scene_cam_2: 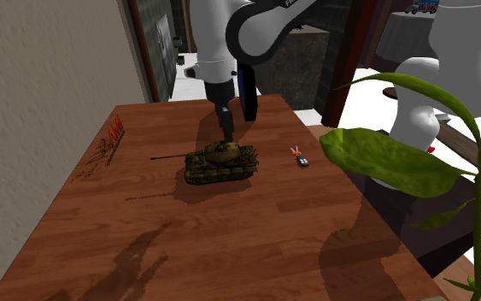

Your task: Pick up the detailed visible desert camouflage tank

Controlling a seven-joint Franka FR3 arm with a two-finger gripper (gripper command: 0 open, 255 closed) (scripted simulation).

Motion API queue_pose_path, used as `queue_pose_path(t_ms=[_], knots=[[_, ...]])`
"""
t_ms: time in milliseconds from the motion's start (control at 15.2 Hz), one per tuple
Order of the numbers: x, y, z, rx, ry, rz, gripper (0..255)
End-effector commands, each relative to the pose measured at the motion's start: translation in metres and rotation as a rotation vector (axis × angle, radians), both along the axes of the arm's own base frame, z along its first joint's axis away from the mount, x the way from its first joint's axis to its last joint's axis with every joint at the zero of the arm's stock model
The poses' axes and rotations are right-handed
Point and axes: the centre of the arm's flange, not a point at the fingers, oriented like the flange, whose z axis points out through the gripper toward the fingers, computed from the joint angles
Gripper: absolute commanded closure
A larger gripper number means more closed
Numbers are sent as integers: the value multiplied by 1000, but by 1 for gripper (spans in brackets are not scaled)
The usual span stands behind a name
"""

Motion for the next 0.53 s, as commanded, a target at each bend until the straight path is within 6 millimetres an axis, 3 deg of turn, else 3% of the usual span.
queue_pose_path(t_ms=[0,462], knots=[[19,-17,-13,-1,-5,-14,0],[81,-66,-58,-4,-20,-63,0]])
